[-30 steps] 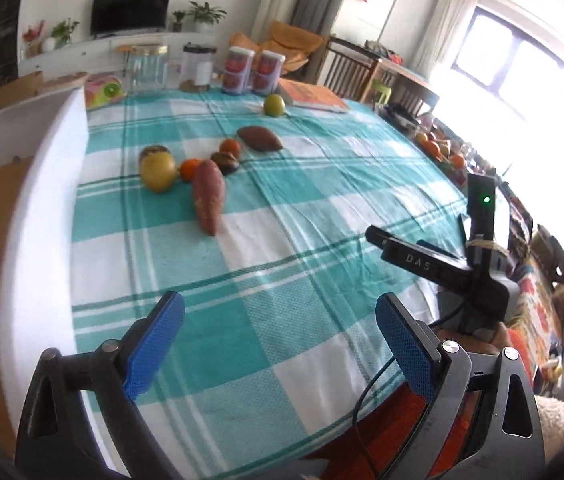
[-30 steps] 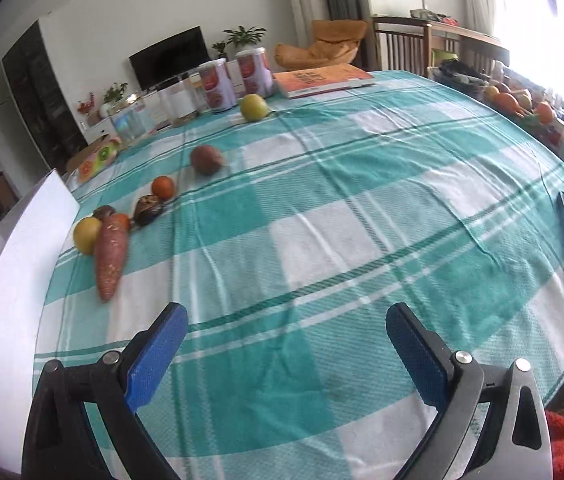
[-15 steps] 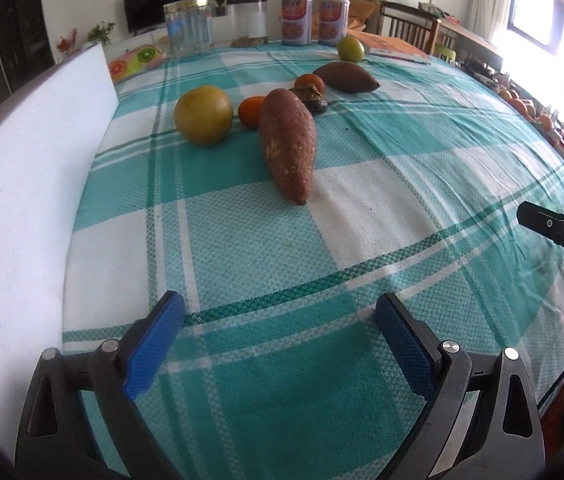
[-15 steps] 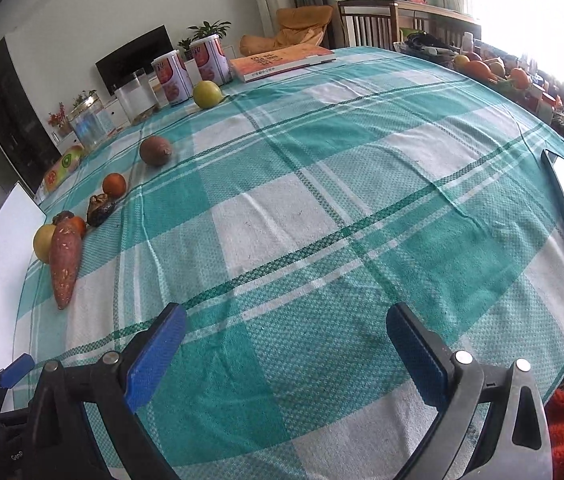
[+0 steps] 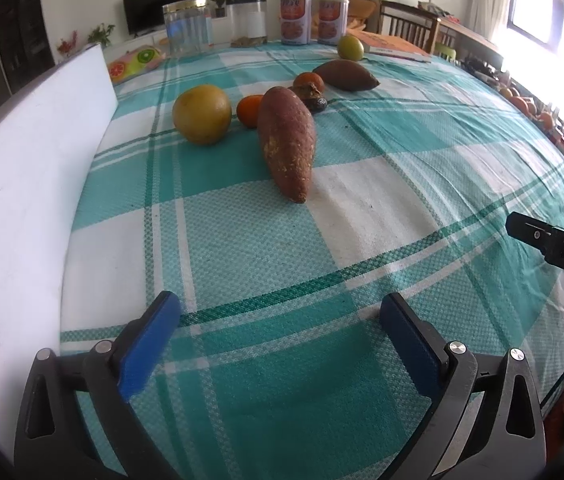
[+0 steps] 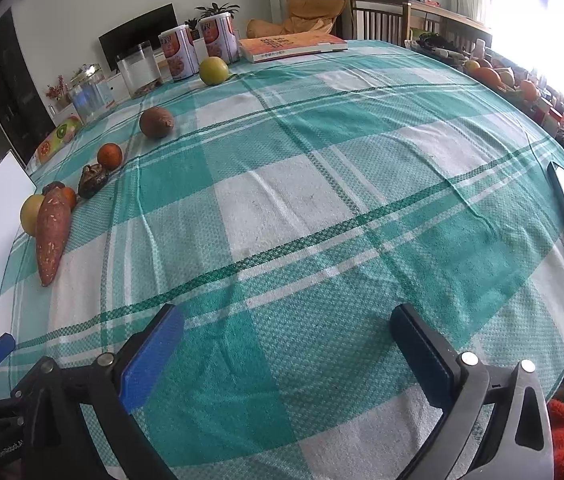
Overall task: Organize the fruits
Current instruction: 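Move the left tool to the long sweet potato and grasp it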
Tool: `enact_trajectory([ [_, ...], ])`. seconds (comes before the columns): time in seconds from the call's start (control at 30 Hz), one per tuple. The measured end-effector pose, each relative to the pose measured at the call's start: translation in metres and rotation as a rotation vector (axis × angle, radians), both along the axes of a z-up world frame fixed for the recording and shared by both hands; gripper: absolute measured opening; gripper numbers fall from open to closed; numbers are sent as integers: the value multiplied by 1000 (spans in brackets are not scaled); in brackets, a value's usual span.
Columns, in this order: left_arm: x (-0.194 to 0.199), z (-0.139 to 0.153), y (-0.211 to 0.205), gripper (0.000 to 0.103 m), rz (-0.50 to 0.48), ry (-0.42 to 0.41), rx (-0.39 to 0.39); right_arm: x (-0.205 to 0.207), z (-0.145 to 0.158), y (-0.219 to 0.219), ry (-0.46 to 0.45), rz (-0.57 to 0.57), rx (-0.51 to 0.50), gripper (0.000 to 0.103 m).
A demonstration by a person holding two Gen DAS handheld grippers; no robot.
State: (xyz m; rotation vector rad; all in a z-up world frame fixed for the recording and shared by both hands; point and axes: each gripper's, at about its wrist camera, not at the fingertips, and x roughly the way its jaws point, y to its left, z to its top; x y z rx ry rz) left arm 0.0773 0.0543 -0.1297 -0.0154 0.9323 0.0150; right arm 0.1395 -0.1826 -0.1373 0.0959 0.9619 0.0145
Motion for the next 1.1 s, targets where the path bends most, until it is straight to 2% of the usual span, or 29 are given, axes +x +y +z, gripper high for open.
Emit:
enact_trajectory([
  [0.6,-1,-1,1,102,-6,-2,-11,0,-1,2,7,6,-15,103],
  [0.73,-1,0,3,102,-11,-5,-30,0,-1,4,11,8,-31,103],
  [0.87,-1,3,9,102,-2,1,-82,1,-1,4,10,7,-29,103],
  [0.97,10,10,11,101,10,13,-145,1,-1,4,11,7,-30,103],
  [1.1,44,26,3,101,40,13,-129,1,-1,5,12,8,-37,103],
])
